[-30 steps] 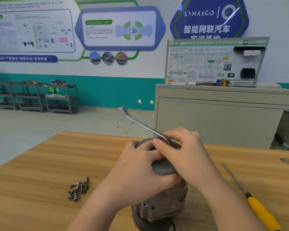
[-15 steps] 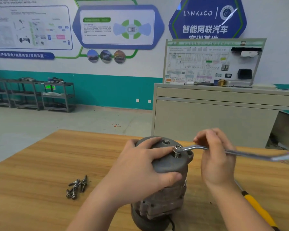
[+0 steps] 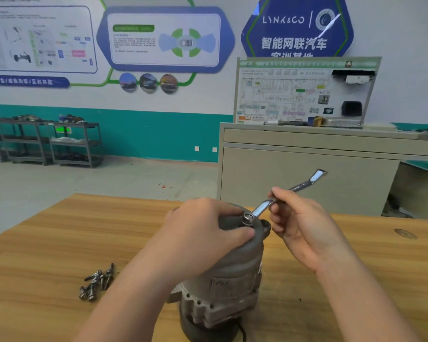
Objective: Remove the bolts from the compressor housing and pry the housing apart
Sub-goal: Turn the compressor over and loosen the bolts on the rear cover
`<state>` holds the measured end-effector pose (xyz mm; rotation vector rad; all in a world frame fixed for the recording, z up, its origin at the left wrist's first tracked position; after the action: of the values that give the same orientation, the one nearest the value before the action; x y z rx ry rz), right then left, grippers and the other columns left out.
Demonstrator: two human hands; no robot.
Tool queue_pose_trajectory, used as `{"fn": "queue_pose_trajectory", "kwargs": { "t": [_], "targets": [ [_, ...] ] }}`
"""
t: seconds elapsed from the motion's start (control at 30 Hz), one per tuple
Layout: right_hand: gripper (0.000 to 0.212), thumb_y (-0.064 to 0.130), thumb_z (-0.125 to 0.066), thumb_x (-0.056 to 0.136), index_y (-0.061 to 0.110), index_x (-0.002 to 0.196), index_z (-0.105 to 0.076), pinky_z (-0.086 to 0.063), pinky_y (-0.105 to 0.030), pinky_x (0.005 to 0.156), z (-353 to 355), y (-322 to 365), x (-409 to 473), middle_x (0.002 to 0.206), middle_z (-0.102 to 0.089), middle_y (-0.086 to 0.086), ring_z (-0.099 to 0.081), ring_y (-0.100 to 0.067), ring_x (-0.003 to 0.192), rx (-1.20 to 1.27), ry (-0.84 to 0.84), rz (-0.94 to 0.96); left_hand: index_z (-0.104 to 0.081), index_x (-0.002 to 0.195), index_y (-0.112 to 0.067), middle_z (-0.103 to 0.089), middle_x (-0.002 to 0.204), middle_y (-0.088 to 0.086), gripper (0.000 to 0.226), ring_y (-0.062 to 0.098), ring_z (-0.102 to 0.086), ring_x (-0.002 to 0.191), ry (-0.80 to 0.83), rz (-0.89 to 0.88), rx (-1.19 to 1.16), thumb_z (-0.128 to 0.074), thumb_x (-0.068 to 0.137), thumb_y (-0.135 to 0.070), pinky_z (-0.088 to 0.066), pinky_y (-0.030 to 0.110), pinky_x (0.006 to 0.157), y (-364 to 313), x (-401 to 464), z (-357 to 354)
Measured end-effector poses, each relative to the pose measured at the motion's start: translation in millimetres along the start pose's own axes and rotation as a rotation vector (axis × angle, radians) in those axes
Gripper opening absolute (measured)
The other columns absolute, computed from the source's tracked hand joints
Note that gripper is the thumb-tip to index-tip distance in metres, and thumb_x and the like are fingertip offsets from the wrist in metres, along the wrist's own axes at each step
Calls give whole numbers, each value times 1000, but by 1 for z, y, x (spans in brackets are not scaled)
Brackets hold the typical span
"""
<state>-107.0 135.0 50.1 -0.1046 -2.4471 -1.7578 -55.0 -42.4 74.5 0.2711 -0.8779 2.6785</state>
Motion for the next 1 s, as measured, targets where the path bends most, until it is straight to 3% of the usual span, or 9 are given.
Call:
{"fn": "queue_pose_trajectory", "kwargs": {
  "t": [0.07,0.23,0.37,0.5,0.6,0.73,0.8,0.93,1.0],
  "targets": [
    [24,19,-53,96,13,75,-63,-33,-19,47,0,2,-1,53,-56,3,-48,-7,47,41,10,7,-68,115,-48,-68,115,-20,30,6,-60,109,-23,26,-21,-66,85,-52,-49,36,98,-3,4,-1],
    [22,21,-59,89,14,69,-66,-38,-18,43,-2,8,-5,57,-60,0,-51,-10,47,181,90,23,-72,111,-43,-61,129,-23,24,6,-55,118,-76,31,-15,-68,87,-45,-44,35,103,-5,10,-6],
    [21,11,-58,93,10,72,-58,-35,-17,39,-4,5,-4,53,-58,-2,-48,-9,43,206,-13,91,-75,104,-40,-70,107,-24,21,-3,-61,98,-133,39,-50,-72,84,-45,-51,25,89,-2,10,-8],
    [25,7,-55,94,10,69,-51,-34,-18,36,-6,3,-2,48,-53,-3,-45,-10,39,318,-96,113,-77,102,-37,-70,89,-24,20,-14,-57,85,-162,21,-71,-74,83,-43,-46,9,72,-1,10,-10],
    [27,10,-51,96,9,68,-49,-37,-20,38,-9,-4,0,48,-51,-4,-44,-12,39,429,-90,35,-76,102,-34,-72,98,-16,20,-2,-60,88,-171,4,0,-73,84,-43,-45,12,73,-4,13,-10],
    [30,12,-50,97,8,67,-50,-40,-20,40,-10,-9,1,49,-50,-3,-45,-12,40,516,-120,-47,-65,125,-36,-54,141,-17,35,9,-50,127,-77,-36,126,-66,91,-42,-39,27,101,-8,17,-9],
    [32,12,-49,97,8,65,-50,-40,-20,39,-8,-8,2,48,-49,-3,-44,-12,39,542,-126,-62,-67,125,-37,-49,146,-20,32,9,-47,132,-60,-50,153,-63,93,-40,-36,26,100,-9,18,-9],
    [30,12,-49,97,8,67,-50,-41,-22,42,-10,-10,2,48,-50,-3,-45,-12,39,519,-123,-61,-75,106,-31,-69,121,-11,24,10,-58,106,-149,2,100,-69,87,-44,-39,16,71,-8,19,-14],
    [29,12,-49,96,8,68,-51,-41,-22,43,-11,-11,2,49,-51,-2,-46,-12,39,510,-126,-57,-76,102,-30,-72,111,-10,24,7,-56,93,-174,12,92,-70,85,-46,-32,6,67,-9,19,-15]
  ]
}}
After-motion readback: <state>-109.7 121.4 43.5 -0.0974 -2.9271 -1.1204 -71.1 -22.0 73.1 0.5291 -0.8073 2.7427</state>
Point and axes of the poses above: each hand's wrist, its own x-axis towards the middle knuckle, its own z-axis out of the back of the hand, y = z × x, the point moved 1 cm from there along x, towards the middle knuckle
